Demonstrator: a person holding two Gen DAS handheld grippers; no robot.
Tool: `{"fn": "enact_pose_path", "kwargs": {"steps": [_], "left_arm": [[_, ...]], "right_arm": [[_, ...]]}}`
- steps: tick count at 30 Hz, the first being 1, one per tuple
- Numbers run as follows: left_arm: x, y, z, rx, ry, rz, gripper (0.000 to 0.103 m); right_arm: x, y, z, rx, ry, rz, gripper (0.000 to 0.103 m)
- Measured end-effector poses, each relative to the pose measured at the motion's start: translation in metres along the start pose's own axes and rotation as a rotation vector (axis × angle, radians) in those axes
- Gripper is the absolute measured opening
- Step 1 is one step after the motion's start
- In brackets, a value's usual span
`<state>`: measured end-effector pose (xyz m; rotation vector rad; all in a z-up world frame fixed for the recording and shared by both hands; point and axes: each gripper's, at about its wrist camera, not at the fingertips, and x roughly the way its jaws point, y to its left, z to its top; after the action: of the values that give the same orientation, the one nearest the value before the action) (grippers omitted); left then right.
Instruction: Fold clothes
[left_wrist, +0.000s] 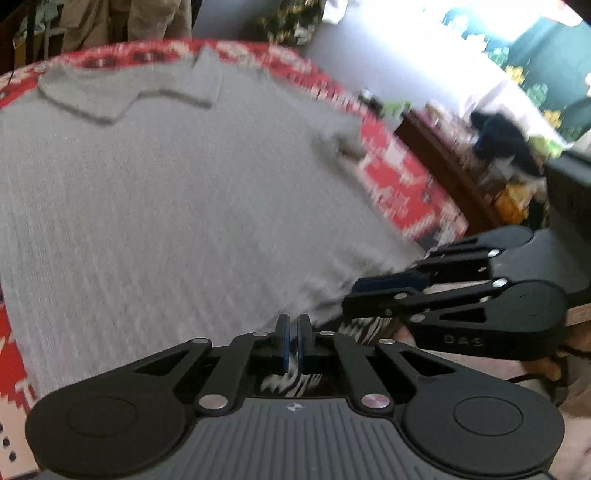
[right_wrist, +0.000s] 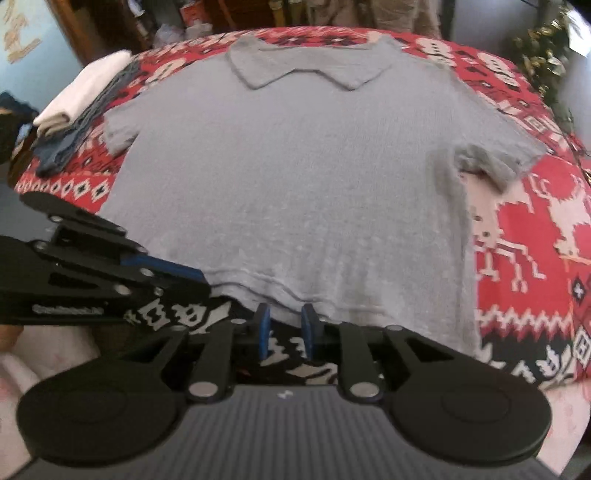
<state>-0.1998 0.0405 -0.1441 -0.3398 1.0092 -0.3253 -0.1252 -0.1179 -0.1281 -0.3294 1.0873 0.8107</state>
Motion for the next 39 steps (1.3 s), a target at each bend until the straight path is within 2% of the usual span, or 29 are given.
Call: {"fn": "enact_pose_path", "kwargs": {"steps": [3, 6, 9, 12, 15, 19, 22, 28, 30, 34, 37, 39], "left_arm": [[0.006, 0.001, 0.008, -0.018, -0.029, -0.027, 0.004], [0.016, 0.003, 0.005, -0.016, 0.020, -0.036, 0.000], [0.015, 0.002, 0.003, -0.015, 0.020, -0.040, 0.000], [0.010, 0.002, 0.006, -0.025, 0.002, -0.046, 0.000], [0.006, 0.001, 0.009, -0.035, -0.016, -0.051, 0.000], [0.001, 0.000, 0.012, -0.049, -0.040, -0.059, 0.002], [0.001, 0.003, 0.010, -0.051, -0.016, -0.054, 0.002], [0.002, 0.008, 0.003, -0.054, 0.040, -0.041, 0.002], [0.003, 0.010, 0.001, -0.054, 0.058, -0.037, 0.002], [-0.003, 0.005, 0.006, -0.037, 0.014, -0.072, 0.002], [0.009, 0.002, 0.013, -0.033, 0.027, -0.041, 0.004], [0.014, 0.003, 0.011, -0.032, 0.045, -0.028, 0.003]], "right_arm": [[-0.002, -0.003, 0.007, 0.003, -0.054, -0.012, 0.007], [0.008, 0.004, 0.014, -0.028, -0.063, 0.032, 0.000], [0.017, 0.006, 0.009, -0.056, 0.001, 0.039, 0.000], [0.011, 0.000, 0.000, -0.034, 0.019, 0.064, 0.000], [-0.001, -0.009, -0.004, -0.012, 0.024, 0.053, 0.000], [-0.012, -0.024, 0.005, 0.053, -0.037, 0.030, 0.001], [0.000, -0.032, 0.011, 0.072, -0.017, 0.023, 0.001], [-0.004, -0.033, -0.009, 0.035, 0.045, 0.047, 0.001], [-0.010, -0.038, -0.010, 0.059, 0.038, 0.040, 0.001], [-0.020, -0.050, -0.007, 0.099, 0.006, 0.017, 0.002], [-0.018, -0.056, 0.004, 0.091, -0.029, -0.028, 0.002], [-0.008, -0.060, 0.004, 0.095, 0.004, -0.035, 0.002]]}}
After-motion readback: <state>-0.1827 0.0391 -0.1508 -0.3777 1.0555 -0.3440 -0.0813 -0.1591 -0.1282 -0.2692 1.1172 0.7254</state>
